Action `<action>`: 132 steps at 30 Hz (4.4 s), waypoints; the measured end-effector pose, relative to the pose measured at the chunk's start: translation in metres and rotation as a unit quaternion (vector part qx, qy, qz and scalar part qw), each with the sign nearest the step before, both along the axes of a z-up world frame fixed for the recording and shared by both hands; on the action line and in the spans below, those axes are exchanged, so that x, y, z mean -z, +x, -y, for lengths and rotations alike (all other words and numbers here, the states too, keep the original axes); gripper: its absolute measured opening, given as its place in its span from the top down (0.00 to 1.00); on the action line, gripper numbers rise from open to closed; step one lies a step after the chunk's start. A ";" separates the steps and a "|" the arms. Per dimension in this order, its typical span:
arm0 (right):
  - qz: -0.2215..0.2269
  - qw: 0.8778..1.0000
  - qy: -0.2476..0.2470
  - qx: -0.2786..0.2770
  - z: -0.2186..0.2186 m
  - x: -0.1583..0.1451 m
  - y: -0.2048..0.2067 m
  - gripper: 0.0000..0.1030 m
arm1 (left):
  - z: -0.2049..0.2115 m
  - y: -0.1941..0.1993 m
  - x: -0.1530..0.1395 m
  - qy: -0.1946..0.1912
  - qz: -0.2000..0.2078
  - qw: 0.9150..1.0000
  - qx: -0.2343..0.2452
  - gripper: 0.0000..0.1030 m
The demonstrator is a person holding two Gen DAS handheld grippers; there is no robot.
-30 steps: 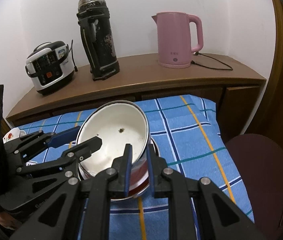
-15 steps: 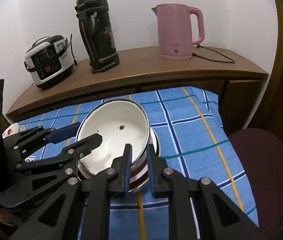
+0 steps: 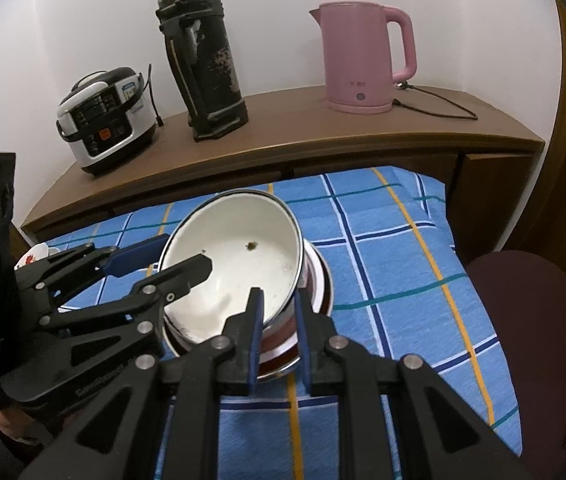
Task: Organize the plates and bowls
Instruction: 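Open the left gripper and release the white enamel bowl rim, then close the left gripper on the rim of the nested bowl stack, then lift the bowl stack with the left gripper toward the red-rose plates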
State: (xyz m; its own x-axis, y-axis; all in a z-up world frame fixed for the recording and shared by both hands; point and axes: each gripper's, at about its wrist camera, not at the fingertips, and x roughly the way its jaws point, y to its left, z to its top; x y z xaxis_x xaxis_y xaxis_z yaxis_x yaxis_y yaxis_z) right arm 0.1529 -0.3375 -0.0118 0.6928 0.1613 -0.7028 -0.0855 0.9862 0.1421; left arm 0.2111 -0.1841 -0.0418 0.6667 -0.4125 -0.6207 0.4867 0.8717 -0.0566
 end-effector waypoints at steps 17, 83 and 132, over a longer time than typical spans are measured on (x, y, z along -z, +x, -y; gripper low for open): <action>-0.022 1.000 0.015 -0.001 0.000 0.009 0.000 0.83 | 0.004 0.003 0.005 0.025 -0.015 1.000 0.006 0.60; 0.000 0.999 0.008 0.036 0.015 0.014 -0.001 0.62 | -0.030 0.007 0.000 -0.031 -0.024 0.999 -0.012 0.34; -0.043 0.997 0.044 0.043 0.002 0.025 0.032 0.77 | -0.042 0.015 0.024 -0.072 -0.142 0.986 -0.042 0.65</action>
State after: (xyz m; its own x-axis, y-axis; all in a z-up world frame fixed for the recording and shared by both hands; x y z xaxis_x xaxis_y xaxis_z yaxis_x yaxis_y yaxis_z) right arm 0.1845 -0.3396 -0.0365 0.6440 0.1685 -0.7462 0.0149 0.9725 0.2324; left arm 0.2260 -0.1417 -0.0658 0.5098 -0.4607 -0.7266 0.3588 0.8814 -0.3072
